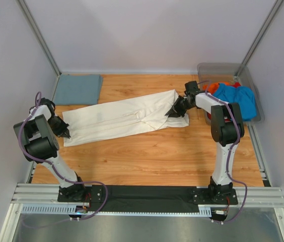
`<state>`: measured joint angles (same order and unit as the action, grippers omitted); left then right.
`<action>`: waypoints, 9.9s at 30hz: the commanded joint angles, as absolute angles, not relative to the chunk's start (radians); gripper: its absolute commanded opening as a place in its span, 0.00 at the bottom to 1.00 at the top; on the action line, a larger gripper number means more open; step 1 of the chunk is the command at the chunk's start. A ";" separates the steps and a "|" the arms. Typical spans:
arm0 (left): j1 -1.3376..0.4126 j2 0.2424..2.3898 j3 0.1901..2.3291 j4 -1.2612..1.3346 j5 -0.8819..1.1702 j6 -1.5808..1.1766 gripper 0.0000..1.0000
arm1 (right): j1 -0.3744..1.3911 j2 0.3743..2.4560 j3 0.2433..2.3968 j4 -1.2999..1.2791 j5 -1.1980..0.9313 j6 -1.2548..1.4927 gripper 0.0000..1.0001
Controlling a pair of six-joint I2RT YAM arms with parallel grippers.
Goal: Fold and stack the t-shirts
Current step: Fold the tshirt
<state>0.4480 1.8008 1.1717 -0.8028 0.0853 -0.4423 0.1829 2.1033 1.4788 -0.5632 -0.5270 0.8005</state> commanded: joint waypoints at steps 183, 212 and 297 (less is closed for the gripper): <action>0.124 1.552 0.953 -0.805 0.081 -0.429 0.28 | 0.368 2.118 1.710 -0.733 -0.294 0.420 0.53; 0.124 1.520 0.913 -0.802 0.120 -0.439 0.28 | 0.400 2.236 1.858 -0.715 -0.419 0.494 0.03; -0.647 2.051 1.454 -0.491 0.144 -1.289 0.37 | 0.141 1.844 1.293 -0.495 -0.486 0.604 0.64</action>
